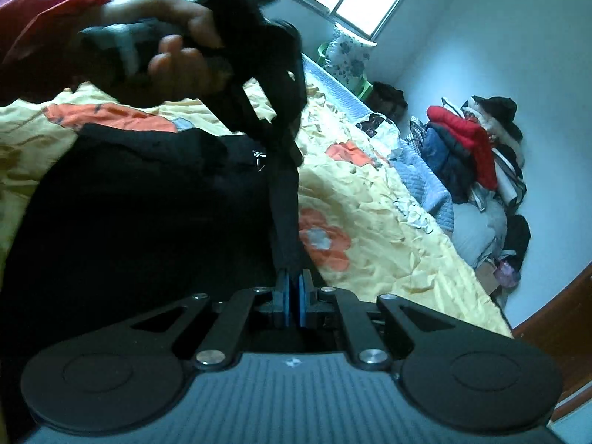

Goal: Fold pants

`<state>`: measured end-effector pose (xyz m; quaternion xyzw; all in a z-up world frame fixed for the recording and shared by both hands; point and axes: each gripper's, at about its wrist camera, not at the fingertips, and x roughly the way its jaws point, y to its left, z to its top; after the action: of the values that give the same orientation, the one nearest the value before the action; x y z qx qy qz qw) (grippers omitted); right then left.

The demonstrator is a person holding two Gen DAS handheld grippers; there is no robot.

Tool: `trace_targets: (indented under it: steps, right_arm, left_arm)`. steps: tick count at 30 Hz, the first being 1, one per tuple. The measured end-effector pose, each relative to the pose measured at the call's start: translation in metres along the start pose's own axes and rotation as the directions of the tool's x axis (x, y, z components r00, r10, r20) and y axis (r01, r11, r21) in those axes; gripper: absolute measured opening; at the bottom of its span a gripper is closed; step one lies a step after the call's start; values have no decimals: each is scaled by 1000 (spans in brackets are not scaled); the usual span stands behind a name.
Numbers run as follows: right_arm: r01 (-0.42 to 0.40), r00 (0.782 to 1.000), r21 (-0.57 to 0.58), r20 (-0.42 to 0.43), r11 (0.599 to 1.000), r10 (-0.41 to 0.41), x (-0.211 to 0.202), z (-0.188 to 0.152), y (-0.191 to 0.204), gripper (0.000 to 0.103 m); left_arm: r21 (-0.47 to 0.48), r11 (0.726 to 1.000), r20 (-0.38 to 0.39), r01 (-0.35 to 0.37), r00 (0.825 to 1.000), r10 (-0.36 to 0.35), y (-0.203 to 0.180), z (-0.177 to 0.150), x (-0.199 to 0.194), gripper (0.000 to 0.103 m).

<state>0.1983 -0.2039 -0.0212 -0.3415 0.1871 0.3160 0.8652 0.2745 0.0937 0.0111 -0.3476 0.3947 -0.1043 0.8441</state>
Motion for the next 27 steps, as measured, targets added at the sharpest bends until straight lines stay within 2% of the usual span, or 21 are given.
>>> trace_targets:
  steps: [3, 9, 12, 15, 20, 21, 23, 25, 26, 27]
  right_arm:
    - [5, 999, 16, 36, 1000, -6, -21, 1, 17, 5]
    - [-28, 999, 60, 49, 998, 25, -70, -4, 68, 5]
    - [-58, 998, 92, 27, 994, 55, -84, -11, 93, 5]
    - [-74, 997, 130, 2, 989, 74, -85, -20, 114, 5]
    - [-68, 998, 165, 5, 984, 68, -77, -23, 129, 5]
    - [-65, 998, 171, 8, 983, 65, -77, -23, 130, 5]
    - [-89, 994, 204, -47, 975, 100, -65, -27, 130, 5]
    - [-58, 998, 231, -17, 971, 64, -62, -33, 129, 6]
    - [-58, 998, 248, -20, 967, 65, -66, -33, 129, 6]
    - [-53, 998, 259, -7, 965, 57, -73, -32, 127, 7]
  left_arm:
    - [77, 997, 16, 4, 1000, -5, 4, -28, -42, 5]
    - [135, 991, -31, 11, 999, -7, 31, -83, -101, 5]
    - [155, 987, -59, -31, 997, 41, 47, -104, -103, 5]
    - [114, 992, -91, -62, 993, 72, 66, -114, -98, 5]
    - [207, 971, -8, -121, 992, 125, 62, -127, -105, 7]
    - [223, 966, -4, -131, 991, 135, 61, -129, -103, 12]
    - [240, 957, -7, -161, 986, 167, 62, -132, -97, 25]
    - [247, 954, 6, -172, 984, 176, 61, -135, -103, 31]
    - [263, 945, 18, -194, 980, 196, 58, -135, -108, 38]
    - [277, 931, 48, -237, 971, 233, 55, -136, -115, 50]
